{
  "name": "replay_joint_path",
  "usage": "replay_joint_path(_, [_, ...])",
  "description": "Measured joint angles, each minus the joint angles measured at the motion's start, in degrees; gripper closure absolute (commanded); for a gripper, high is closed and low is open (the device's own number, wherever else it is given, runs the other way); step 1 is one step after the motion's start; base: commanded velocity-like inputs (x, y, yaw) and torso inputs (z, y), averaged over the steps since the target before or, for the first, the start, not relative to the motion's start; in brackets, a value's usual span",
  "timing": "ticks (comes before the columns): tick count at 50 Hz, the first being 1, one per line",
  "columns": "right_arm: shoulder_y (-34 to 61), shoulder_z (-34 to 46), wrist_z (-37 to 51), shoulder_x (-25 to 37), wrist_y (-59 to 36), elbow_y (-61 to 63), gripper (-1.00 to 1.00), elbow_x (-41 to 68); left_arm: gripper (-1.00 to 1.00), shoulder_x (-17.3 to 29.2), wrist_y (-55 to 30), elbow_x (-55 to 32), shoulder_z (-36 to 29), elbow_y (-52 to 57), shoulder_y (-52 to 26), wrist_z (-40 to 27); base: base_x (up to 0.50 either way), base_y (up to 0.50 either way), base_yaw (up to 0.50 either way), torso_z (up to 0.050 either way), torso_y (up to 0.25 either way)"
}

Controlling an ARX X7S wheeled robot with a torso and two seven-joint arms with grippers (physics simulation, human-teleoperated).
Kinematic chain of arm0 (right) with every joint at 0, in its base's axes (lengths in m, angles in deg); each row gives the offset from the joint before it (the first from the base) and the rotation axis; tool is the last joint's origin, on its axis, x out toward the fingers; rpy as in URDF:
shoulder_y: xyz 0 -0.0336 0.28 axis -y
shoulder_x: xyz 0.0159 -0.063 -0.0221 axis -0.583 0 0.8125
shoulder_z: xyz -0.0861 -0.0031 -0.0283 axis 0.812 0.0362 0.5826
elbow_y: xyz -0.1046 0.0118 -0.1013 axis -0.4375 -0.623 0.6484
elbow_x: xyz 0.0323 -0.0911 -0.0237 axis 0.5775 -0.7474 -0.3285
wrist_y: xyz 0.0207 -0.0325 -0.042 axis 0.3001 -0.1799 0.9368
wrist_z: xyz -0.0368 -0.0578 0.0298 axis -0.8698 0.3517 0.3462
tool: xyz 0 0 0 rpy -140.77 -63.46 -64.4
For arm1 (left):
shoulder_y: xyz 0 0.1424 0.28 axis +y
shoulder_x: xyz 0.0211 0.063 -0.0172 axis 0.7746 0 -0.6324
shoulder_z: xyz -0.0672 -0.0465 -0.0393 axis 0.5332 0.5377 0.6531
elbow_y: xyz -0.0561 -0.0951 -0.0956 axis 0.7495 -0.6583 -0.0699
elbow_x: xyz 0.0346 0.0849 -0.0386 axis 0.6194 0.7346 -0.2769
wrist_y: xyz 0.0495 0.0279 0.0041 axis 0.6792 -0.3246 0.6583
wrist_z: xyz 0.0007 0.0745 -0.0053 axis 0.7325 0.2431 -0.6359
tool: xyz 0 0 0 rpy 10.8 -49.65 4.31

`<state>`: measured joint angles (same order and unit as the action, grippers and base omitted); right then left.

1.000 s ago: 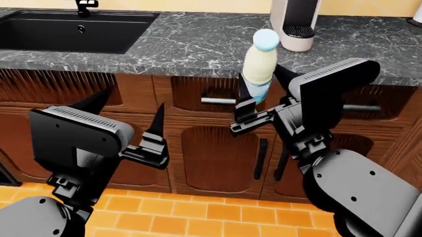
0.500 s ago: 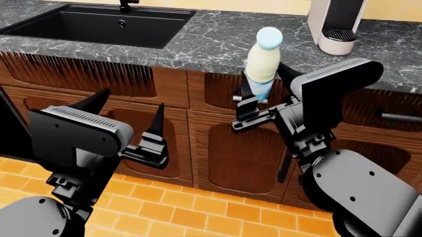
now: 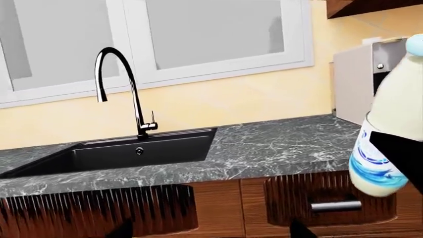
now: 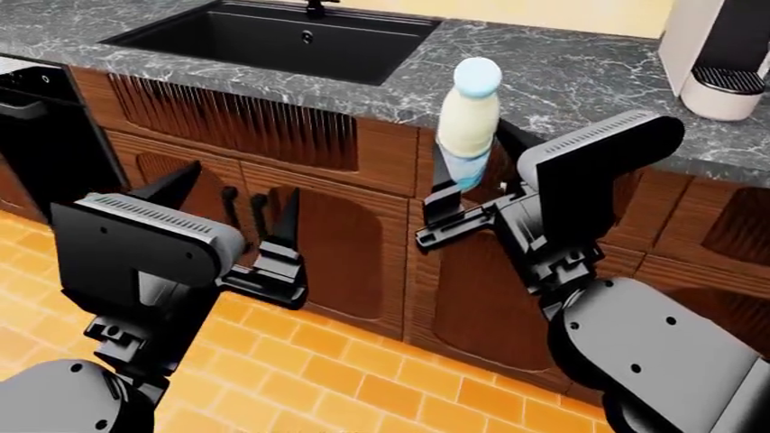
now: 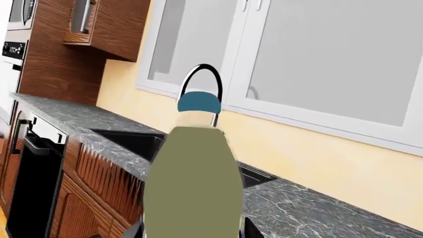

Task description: Move the drinks to the dining counter.

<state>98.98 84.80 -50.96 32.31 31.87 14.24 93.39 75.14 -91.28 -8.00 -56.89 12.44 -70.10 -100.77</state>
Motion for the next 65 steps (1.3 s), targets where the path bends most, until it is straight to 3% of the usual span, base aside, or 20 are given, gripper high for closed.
replay_joint_path(27, [0.2,0.7,-0.3,0.4,-0.7,0.9,1.0,0.3,-1.0,0.3,0.6,0.0,0.1,0.2,0.2,-0.1,0.0,0.0,0.5,0.0,0.0])
replay_joint_path(65, [1.8,1.6,-0.5,-0.5,-1.8,0.6,1.0,0.9,-1.0,4.2,11.2,0.6,8.6,3.8,12.3,-0.8,0.0,0.0,0.5,0.0,0.001])
